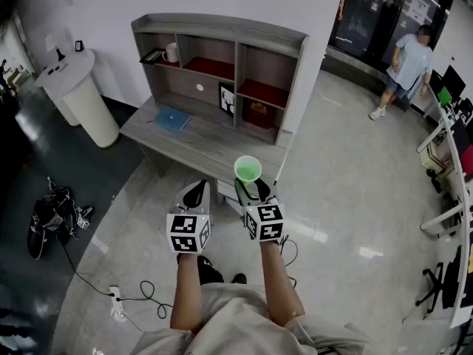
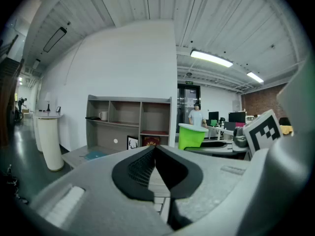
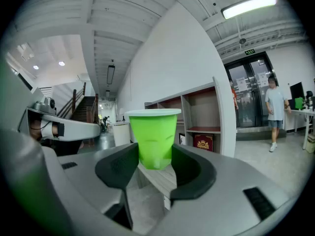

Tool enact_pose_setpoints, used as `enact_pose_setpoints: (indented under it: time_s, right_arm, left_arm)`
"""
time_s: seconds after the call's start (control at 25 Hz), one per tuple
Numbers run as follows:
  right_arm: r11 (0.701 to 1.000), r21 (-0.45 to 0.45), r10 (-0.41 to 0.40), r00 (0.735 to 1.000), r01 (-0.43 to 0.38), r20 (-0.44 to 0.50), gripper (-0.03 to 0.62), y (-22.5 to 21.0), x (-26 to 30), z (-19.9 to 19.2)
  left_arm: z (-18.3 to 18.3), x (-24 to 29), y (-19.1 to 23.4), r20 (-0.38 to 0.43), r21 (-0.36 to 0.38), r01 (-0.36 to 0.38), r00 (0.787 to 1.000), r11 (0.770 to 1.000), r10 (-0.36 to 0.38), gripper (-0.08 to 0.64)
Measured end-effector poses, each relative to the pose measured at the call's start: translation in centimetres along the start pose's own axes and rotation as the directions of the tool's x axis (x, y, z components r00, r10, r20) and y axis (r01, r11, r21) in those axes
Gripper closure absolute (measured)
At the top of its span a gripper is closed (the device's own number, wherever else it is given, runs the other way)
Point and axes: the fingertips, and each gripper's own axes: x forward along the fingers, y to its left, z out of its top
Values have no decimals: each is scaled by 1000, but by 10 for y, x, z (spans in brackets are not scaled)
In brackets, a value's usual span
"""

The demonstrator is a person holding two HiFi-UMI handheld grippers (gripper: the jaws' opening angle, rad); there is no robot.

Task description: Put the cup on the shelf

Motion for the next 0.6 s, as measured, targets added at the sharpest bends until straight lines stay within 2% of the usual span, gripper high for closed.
enact_pose_setpoints:
  time_s: [0.6]
  right_arm:
    - [998,25,-50,999,50,-14,379,-4,-22,-17]
  left_arm:
    - [-15,-13,-21,-15,-7,42,999,999,-42,549]
